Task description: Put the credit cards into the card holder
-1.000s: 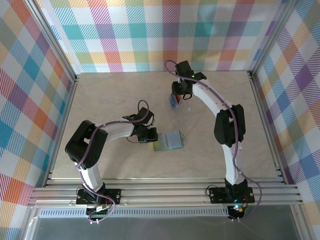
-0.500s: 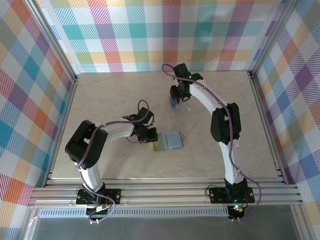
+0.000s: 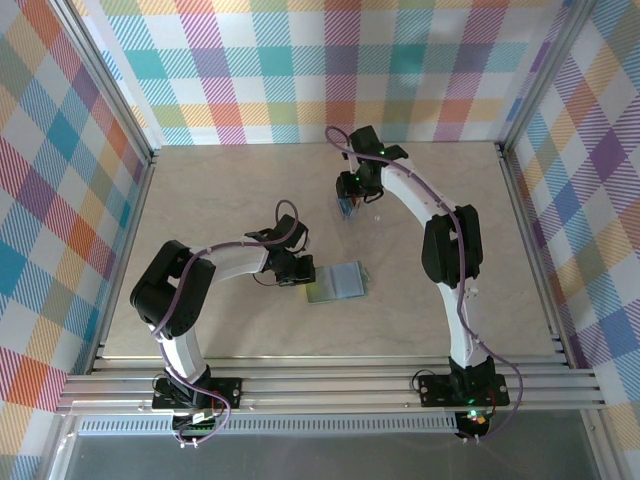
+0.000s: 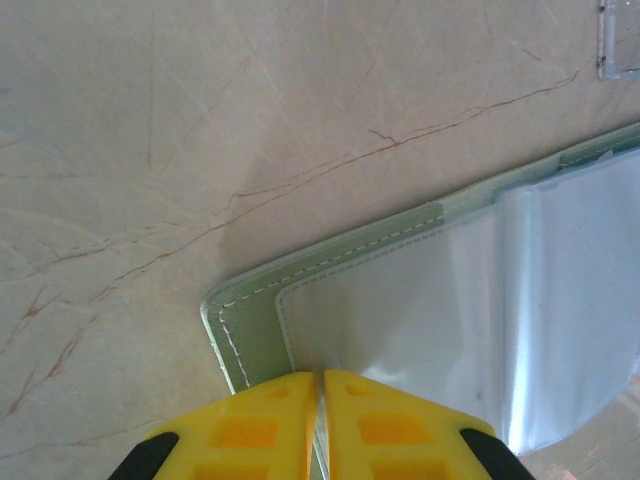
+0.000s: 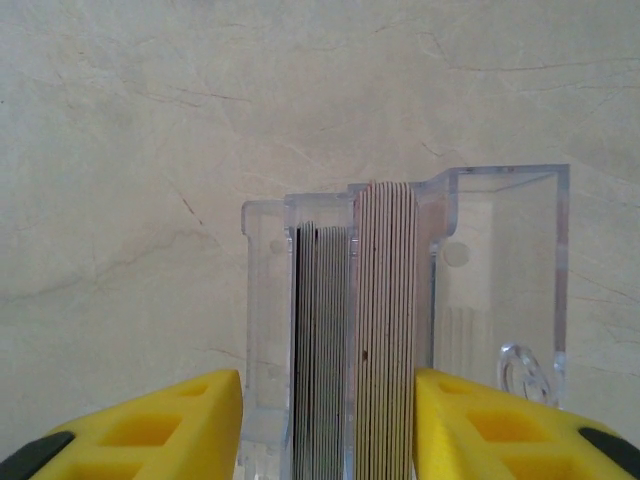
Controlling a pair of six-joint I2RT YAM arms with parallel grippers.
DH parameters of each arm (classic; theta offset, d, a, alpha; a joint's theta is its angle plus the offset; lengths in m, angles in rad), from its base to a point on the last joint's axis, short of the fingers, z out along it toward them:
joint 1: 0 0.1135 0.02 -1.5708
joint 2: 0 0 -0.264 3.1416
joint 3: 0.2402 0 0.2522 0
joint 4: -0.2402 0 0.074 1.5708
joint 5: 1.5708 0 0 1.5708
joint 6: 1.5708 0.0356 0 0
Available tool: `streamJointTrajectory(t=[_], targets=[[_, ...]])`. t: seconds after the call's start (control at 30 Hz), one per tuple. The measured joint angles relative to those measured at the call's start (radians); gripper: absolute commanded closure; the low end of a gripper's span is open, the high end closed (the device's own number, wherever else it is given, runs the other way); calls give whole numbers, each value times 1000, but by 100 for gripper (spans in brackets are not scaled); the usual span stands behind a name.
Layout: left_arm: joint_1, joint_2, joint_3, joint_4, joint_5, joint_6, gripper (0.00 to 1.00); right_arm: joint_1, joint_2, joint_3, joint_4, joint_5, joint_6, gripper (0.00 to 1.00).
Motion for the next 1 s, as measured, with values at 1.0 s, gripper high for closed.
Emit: streamJointTrajectory(t=[1.0], targets=[[0, 0, 0, 0, 0, 0, 88, -58, 11, 34, -22, -144, 27, 76]])
